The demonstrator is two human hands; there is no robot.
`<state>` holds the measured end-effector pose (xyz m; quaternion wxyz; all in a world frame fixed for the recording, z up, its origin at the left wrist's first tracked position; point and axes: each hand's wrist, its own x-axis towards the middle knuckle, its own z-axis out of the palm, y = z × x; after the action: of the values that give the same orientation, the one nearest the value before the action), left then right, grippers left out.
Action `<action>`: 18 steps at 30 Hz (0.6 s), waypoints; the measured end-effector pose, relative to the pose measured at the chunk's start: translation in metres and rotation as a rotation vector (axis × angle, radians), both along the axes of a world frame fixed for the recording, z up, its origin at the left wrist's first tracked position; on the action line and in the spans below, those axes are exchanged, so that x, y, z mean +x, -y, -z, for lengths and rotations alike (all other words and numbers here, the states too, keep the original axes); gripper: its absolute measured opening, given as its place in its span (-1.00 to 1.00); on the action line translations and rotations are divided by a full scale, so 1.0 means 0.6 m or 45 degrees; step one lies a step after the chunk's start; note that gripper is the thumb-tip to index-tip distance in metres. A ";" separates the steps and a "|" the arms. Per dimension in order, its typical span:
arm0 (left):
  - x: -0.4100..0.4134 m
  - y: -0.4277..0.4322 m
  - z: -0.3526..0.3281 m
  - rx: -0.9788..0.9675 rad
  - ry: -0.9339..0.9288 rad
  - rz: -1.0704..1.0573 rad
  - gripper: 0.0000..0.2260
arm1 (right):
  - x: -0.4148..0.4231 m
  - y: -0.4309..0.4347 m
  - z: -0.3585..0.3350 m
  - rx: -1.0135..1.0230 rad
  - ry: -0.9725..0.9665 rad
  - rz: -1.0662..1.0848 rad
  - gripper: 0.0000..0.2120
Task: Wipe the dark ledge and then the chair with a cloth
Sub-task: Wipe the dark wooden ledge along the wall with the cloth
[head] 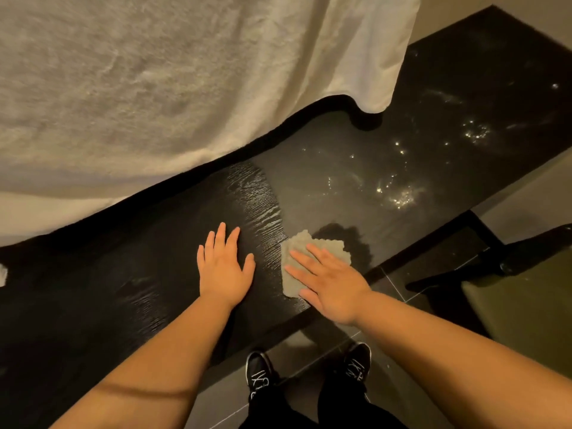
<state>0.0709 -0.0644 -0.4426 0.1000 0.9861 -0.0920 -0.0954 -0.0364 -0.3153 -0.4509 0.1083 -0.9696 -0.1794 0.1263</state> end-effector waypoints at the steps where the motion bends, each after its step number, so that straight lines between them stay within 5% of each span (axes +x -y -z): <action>1: 0.010 0.004 -0.001 -0.011 0.011 -0.022 -0.38 | 0.013 0.023 0.003 -0.009 0.038 0.015 -0.45; 8: 0.023 0.028 0.009 0.103 0.048 -0.135 -0.36 | 0.067 0.058 0.005 -0.116 0.006 0.569 -0.40; 15: 0.026 0.028 0.013 0.146 0.080 -0.127 -0.37 | 0.063 0.016 0.016 -0.018 0.025 0.015 -0.43; 18: 0.026 0.028 0.011 0.144 0.084 -0.125 -0.37 | 0.092 0.085 0.013 -0.048 0.029 0.055 -0.42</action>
<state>0.0867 -0.0811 -0.4491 0.0454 0.9961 -0.0412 -0.0627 0.0188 -0.3661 -0.4590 0.0906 -0.9765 -0.1574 0.1162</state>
